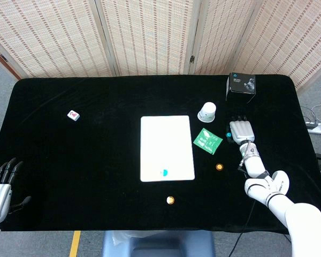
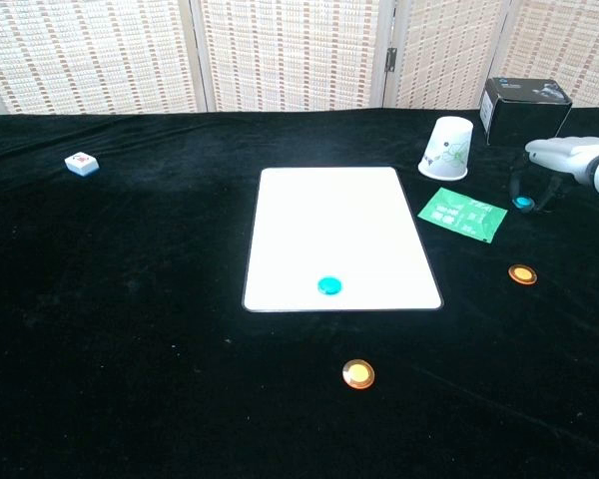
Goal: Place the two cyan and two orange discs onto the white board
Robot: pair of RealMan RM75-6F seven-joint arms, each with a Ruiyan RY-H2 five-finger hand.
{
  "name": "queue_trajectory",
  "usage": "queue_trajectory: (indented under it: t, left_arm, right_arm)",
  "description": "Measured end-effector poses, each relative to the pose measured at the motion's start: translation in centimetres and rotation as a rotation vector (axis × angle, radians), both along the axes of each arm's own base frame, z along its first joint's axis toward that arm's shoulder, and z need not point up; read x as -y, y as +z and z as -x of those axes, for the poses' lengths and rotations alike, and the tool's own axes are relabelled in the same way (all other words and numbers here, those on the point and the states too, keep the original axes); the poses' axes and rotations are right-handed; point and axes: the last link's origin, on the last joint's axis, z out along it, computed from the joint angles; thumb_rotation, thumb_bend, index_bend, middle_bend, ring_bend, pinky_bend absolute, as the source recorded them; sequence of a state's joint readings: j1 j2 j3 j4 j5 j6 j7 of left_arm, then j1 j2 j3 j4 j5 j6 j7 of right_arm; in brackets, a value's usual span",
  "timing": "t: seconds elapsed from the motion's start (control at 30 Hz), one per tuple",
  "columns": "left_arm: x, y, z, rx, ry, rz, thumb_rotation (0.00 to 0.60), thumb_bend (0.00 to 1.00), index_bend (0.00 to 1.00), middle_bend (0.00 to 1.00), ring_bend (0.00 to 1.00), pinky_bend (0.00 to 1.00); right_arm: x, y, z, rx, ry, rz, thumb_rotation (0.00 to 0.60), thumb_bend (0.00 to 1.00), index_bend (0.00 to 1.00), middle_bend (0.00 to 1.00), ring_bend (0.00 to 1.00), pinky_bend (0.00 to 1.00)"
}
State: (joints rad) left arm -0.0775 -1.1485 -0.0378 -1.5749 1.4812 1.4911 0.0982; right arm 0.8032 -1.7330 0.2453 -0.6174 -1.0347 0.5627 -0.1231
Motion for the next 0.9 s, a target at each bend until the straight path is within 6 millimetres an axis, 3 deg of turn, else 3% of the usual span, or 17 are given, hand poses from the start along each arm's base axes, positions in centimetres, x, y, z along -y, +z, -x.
queue_trajectory:
  t: [0.2, 0.4, 0.6, 0.73, 0.9]
  left_arm:
    - [-0.1, 0.1, -0.1, -0.001, -0.003, -0.001, 0.600, 0.22, 0.05, 0.02, 0.01, 0.00]
    - [-0.3, 0.1, -0.3, -0.003, -0.007, -0.003, 0.600, 0.22, 0.05, 0.02, 0.01, 0.00]
    - [-0.3, 0.1, -0.6, -0.005, -0.012, -0.001, 0.600, 0.22, 0.05, 0.02, 0.01, 0.00]
    - [-0.2, 0.2, -0.7, -0.006, -0.013, -0.004, 0.600, 0.22, 0.05, 0.02, 0.01, 0.00]
    - [-0.1, 0.2, -0.5, -0.005, -0.007, -0.005, 0.600, 0.22, 0.05, 0.02, 0.01, 0.00]
  right_arm:
    - [-0.1, 0.6, -0.5, 0.021, 0.027, 0.010, 0.600, 0.44, 0.53, 0.18, 0.00, 0.00]
    - [-1.0, 1.2, -2.4, 0.046, 0.128, -0.010, 0.600, 0.44, 0.53, 0.18, 0.00, 0.00]
    - [-4.0, 0.4, -6.4, 0.098, 0.285, -0.105, 0.600, 0.44, 0.53, 0.19, 0.02, 0.00]
    - [-7.2, -1.2, -9.7, 0.120, 0.417, -0.211, 0.600, 0.44, 0.53, 0.19, 0.02, 0.00]
    - [-9.7, -3.5, -11.7, 0.088, 0.532, -0.305, 0.600, 0.44, 0.53, 0.19, 0.02, 0.00]
